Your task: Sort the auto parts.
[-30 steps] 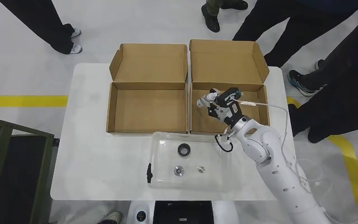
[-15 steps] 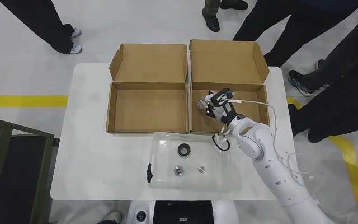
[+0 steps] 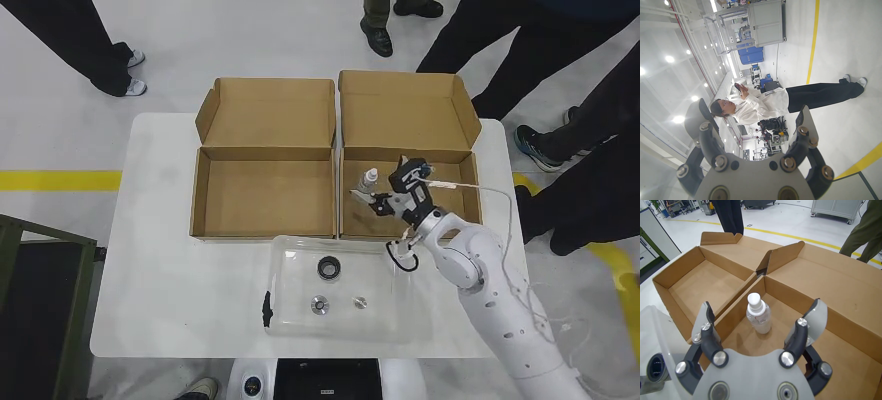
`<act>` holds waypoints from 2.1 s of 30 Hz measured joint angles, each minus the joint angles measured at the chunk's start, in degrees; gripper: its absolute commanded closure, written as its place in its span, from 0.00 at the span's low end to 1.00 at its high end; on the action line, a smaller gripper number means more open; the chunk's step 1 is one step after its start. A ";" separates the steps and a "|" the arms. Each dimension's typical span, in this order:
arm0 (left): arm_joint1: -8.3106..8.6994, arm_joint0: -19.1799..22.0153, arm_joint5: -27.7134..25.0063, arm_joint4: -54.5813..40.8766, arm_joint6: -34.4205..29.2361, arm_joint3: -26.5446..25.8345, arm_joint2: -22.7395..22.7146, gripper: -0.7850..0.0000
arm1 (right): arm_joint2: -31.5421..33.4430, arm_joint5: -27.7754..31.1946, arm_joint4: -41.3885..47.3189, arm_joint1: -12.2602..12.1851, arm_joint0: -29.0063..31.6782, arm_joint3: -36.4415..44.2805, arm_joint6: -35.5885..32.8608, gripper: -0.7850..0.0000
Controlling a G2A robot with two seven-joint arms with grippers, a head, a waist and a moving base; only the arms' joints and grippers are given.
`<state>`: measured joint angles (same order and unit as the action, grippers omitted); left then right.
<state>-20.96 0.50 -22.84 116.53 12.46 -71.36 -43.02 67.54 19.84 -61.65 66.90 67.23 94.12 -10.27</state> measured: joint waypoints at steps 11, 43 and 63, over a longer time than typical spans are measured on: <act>0.00 0.00 0.00 0.00 0.00 0.00 0.00 0.00 | 7.97 11.43 1.62 -2.16 9.01 14.49 -4.78 0.00; 0.00 0.00 0.00 0.00 0.00 0.00 0.00 0.00 | 14.80 34.46 -8.66 -6.25 25.58 30.78 -13.80 0.00; 0.00 0.00 0.00 0.00 0.00 0.00 0.00 0.00 | 8.09 33.32 -24.39 -7.08 26.73 28.53 -10.26 0.00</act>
<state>-20.96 0.50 -22.84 116.53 12.46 -71.36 -43.02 75.63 53.16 -86.04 59.82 93.96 122.65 -20.53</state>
